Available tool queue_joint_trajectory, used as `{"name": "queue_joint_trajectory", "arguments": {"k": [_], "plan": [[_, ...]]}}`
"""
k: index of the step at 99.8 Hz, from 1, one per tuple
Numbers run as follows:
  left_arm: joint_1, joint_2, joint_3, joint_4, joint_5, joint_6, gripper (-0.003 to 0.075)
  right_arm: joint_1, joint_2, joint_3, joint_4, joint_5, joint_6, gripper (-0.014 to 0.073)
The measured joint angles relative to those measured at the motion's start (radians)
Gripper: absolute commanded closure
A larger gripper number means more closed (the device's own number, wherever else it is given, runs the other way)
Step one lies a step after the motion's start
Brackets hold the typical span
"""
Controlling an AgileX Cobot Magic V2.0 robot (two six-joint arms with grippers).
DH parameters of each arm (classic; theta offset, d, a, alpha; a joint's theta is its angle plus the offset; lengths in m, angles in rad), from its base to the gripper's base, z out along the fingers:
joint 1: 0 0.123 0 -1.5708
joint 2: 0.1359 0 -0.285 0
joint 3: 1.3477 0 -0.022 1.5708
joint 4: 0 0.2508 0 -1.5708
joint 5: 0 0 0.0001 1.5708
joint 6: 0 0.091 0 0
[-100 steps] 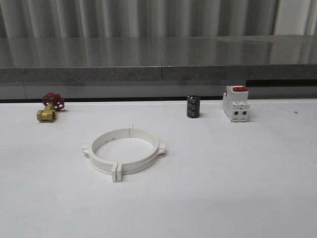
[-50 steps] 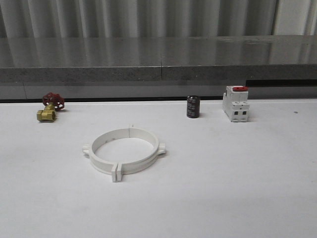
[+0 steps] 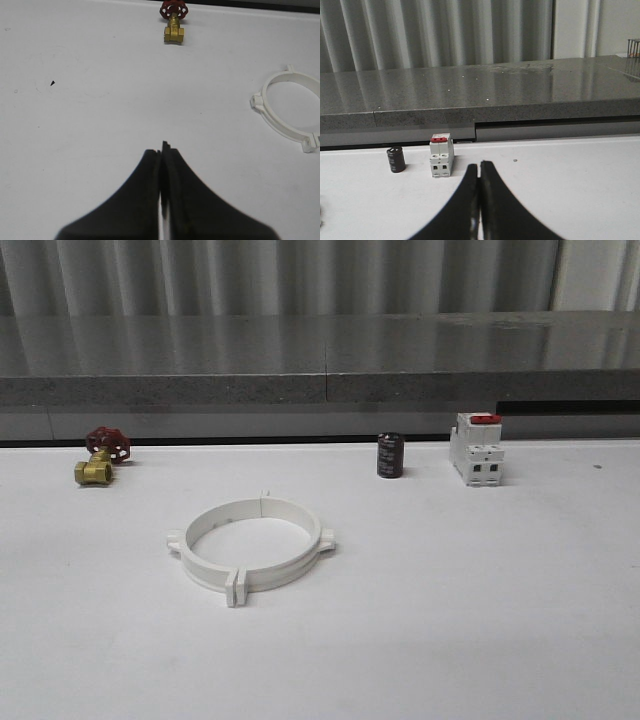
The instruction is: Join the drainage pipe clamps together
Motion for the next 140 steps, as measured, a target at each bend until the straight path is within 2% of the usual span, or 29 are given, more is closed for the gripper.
{"name": "queue_joint_trajectory", "arguments": {"k": [85,107,128,140], "plan": [[0.000,0.000,0.000,0.015,-0.024,0.000,0.0741,0.000,0.000,0.000,0.000,0.000,0.000,0.0661],[0.000,-0.067,0.062,0.027,-0.209,0.000,0.0741,0.000,0.000,0.000,0.000,0.000,0.000,0.0661],[0.000,-0.217,0.223,0.081,-0.479,0.000,0.0741,0.000,0.000,0.000,0.000,0.000,0.000,0.0661],[0.000,-0.320,0.327,0.105,-0.557,0.000,0.0741,0.000,-0.002,0.000,0.000,0.000,0.000,0.0661]]}}
